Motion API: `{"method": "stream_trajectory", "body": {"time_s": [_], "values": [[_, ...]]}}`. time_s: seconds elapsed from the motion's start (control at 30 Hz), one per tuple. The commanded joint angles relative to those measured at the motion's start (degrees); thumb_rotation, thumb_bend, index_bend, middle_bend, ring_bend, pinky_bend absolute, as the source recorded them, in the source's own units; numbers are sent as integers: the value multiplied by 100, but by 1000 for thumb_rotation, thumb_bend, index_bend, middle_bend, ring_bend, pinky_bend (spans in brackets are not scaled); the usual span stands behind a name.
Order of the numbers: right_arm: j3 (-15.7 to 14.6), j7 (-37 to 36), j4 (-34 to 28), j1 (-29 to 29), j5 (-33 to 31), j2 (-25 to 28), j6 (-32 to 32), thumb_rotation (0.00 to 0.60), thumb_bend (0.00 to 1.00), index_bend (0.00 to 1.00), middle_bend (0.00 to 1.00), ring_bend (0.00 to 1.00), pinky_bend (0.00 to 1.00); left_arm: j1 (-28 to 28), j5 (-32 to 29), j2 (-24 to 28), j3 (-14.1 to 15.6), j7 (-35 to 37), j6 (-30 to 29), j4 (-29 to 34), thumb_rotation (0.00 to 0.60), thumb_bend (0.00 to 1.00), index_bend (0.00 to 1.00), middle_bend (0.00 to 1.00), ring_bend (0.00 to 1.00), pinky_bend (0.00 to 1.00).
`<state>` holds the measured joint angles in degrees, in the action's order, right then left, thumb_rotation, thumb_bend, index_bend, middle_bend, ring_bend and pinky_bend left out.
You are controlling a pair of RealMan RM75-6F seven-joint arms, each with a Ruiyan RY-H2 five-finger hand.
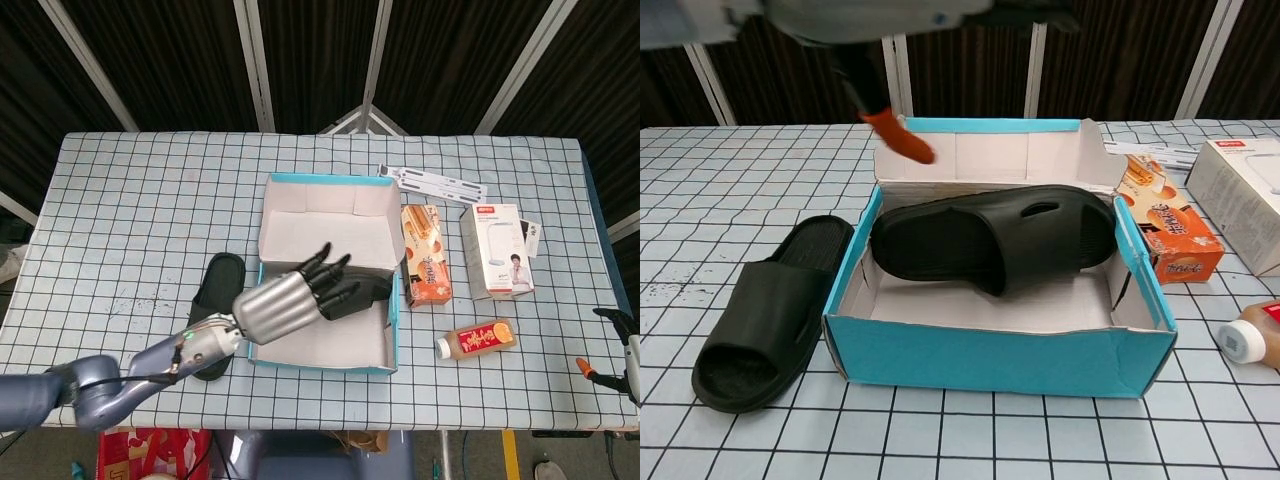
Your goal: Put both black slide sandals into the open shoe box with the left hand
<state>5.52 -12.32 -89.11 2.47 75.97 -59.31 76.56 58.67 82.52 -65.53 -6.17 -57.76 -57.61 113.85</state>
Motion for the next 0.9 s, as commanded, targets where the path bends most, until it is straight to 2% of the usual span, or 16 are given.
{"method": "stream_trajectory", "body": {"time_s": [0.03,0.2,0.37,0.57,0.9], "values": [[-2,29,-20,5,8,-1,2,600,233,259,254,260,213,-1334,-1169,1444,522,-279,-756,1583,363,202,47,194,53,145],[-15,86,-66,18,3,6,-30,600,233,259,254,260,213,-1722,-1297,1594,906,439,-555,1504,334,201,43,199,53,143],[-7,89,-69,18,-17,9,-31,600,233,259,254,260,213,-1977,-1204,1512,1078,891,-486,1052,294,201,43,211,52,140],[-16,75,-66,36,-12,9,-75,600,234,259,254,260,213,-2163,-1095,903,1032,1195,-563,208,292,202,43,215,52,141],[-15,39,-56,35,-24,16,-87,600,234,259,254,260,213,-2152,-686,-50,1046,1662,-181,-917,290,201,43,216,52,140]]}}
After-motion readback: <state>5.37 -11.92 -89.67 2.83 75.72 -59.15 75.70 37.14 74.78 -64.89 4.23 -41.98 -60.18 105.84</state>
